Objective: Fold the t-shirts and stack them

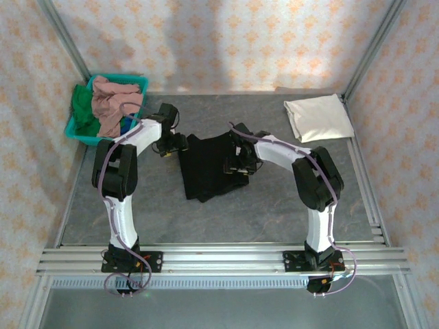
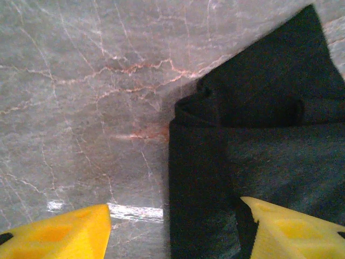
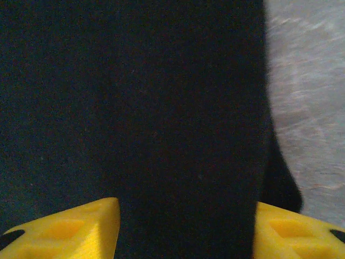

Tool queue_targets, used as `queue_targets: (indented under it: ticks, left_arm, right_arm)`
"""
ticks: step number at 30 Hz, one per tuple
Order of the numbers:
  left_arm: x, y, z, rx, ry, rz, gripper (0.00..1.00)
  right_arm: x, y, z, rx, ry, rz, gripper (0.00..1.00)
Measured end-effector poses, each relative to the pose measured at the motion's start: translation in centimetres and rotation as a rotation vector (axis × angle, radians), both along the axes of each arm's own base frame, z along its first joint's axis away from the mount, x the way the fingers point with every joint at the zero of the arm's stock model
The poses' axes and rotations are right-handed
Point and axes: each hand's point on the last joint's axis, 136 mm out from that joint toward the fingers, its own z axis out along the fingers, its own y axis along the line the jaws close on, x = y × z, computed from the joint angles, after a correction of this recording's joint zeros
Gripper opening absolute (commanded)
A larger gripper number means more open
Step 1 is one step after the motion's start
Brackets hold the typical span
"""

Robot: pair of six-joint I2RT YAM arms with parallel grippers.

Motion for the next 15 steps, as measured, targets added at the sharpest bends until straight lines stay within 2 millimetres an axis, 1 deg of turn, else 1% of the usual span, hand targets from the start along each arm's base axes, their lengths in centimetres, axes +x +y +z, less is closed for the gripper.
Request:
queue_targets:
  ticks: [2, 5, 7, 9, 11, 15]
  left_arm:
    - [0.0, -0.3, 0.1, 0.001, -0.003, -0.014, 0.65]
    - [-0.3, -0.8, -0.1, 0.003, 0.006, -0.030, 0.65]
    - [-0.4, -1.3, -0.4, 0.003, 0.015, -0.040, 0.65]
    - [-0.5, -1.4, -0.7, 0.003, 0.023, -0.043, 0.65]
    - [-0.6, -1.4, -1.0, 0.003, 0.028, -0.043, 0.65]
    - [-0.6, -1.4, -1.1, 0.004, 0.032, -0.043, 0.65]
  right_arm:
    - [0.9, -0.6, 0.5, -0.021, -0.029, -0.041, 0.57]
    - [3.0, -1.1, 1.6, -0.046, -0.085, -0.091, 0.57]
    - [4.8, -0.9, 2.5, -0.053, -0.130, -0.110, 0.57]
    - [6.0, -0.5, 2.6, -0.058, -0.155, -0.115, 0.58]
    - [6.7, -0.1, 2.1, -0.058, -0.156, -0.110, 0.58]
    - [7.2, 0.4, -0.4, -0.081, -0.117, -0.094, 0.57]
